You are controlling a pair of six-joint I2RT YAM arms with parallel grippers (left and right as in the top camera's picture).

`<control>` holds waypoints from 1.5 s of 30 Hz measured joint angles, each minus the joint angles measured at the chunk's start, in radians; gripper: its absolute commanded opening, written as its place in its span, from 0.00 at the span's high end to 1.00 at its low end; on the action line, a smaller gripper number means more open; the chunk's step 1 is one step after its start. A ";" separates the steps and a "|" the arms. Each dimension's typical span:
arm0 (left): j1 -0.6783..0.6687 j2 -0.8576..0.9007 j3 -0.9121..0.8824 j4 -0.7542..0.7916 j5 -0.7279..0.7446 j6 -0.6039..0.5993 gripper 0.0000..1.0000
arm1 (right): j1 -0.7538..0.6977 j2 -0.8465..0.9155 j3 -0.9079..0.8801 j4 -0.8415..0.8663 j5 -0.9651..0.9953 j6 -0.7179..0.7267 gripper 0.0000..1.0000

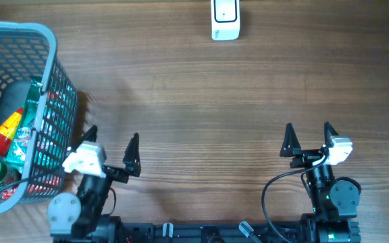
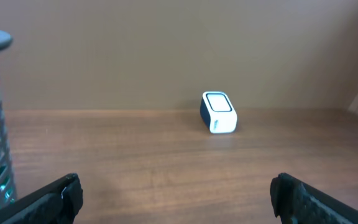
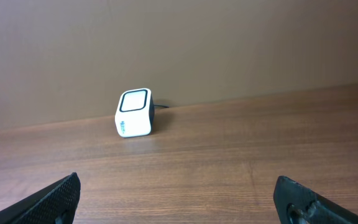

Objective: Scan the item barcode
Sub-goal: 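Move the left gripper toward the grey basket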

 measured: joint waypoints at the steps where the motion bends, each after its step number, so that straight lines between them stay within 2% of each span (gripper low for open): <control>1: 0.000 0.000 0.034 -0.028 0.000 0.000 0.00 | 0.000 0.000 0.000 0.000 0.000 0.000 0.00; 8: 0.000 0.019 0.136 -0.091 0.000 0.000 0.00 | 0.000 0.000 0.000 0.000 0.000 0.000 0.00; 15: 0.000 0.205 0.189 -0.130 0.000 0.000 0.00 | 0.000 0.000 0.000 0.000 0.000 0.000 0.01; 20: 0.000 0.420 0.398 -0.294 0.000 -0.003 0.00 | 0.000 0.000 0.000 0.000 0.000 0.000 0.00; 24: 0.000 0.513 0.526 -0.425 0.034 -0.003 0.00 | 0.000 0.000 0.000 0.000 0.000 0.000 0.00; 30: 0.000 0.525 0.542 -0.437 0.124 -0.003 0.00 | 0.000 0.000 0.000 0.000 0.000 0.000 0.00; 35: 0.000 0.525 0.542 -0.438 0.137 -0.026 0.00 | 0.000 0.000 0.000 0.000 0.000 0.000 0.00; 40: 0.000 0.540 0.586 -0.452 0.077 -0.067 0.00 | 0.000 0.000 0.000 0.000 0.000 0.000 0.00; 45: 0.000 0.624 0.784 -0.541 -0.017 -0.101 0.00 | 0.000 0.000 0.000 0.000 0.000 0.000 0.00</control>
